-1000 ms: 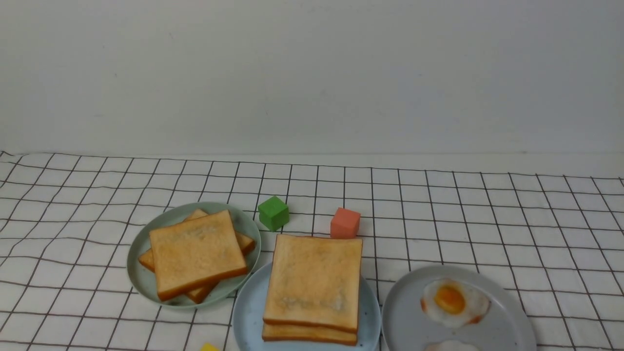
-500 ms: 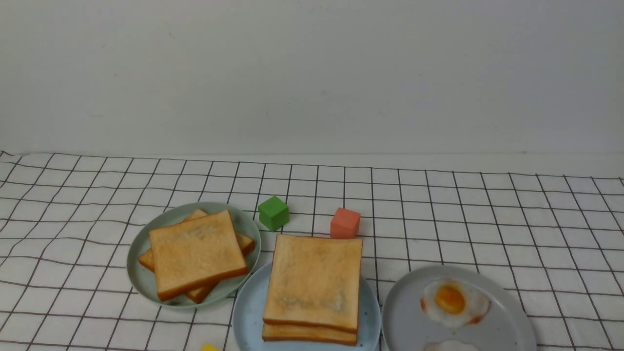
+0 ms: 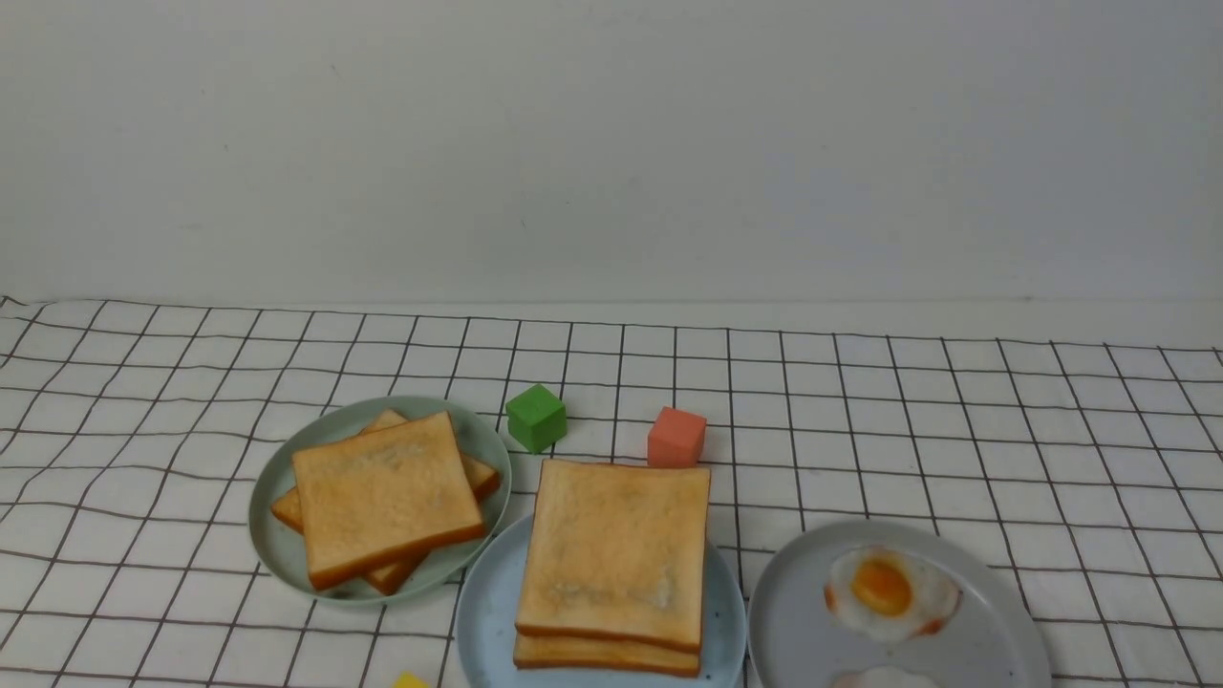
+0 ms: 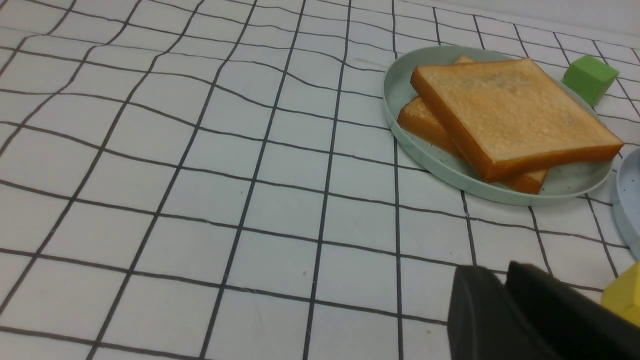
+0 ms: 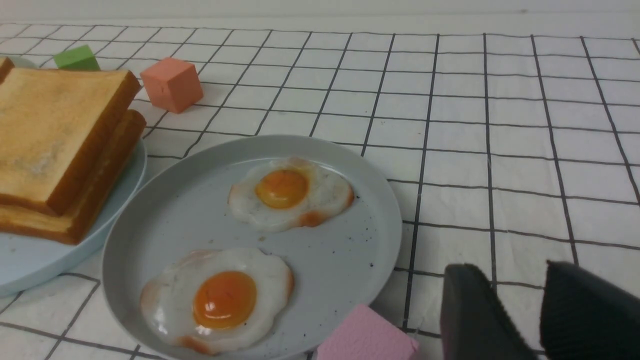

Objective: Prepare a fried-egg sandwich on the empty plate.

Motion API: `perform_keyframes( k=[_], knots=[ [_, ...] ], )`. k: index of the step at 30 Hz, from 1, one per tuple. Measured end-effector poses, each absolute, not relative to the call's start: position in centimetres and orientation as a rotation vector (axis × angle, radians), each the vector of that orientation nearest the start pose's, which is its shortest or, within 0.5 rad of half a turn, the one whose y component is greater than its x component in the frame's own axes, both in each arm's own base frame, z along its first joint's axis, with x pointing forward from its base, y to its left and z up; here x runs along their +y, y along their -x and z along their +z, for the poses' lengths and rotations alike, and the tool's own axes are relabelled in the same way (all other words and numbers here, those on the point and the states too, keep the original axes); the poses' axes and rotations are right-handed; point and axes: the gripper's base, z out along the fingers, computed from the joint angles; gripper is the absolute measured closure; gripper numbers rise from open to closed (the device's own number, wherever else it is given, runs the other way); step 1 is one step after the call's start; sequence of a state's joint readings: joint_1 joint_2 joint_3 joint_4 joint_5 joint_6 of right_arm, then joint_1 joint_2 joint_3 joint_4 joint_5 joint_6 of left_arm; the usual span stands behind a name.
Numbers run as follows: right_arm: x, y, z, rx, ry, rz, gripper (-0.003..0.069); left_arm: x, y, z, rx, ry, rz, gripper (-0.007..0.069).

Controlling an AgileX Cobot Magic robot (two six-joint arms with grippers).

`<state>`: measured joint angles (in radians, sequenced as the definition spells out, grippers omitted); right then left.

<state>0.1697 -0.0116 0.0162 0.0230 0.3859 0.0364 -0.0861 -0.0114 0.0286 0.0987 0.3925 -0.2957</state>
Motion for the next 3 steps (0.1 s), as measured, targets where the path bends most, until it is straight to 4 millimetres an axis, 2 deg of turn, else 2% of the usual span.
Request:
perform_keyframes(
  k=[3],
  knots=[
    [0.96,-5.12,17.37,1.874,0.111,0.165,0.0420,-0.11,-5.21,16.91,1.890,0.138,-0.163,0.0532]
  ],
)
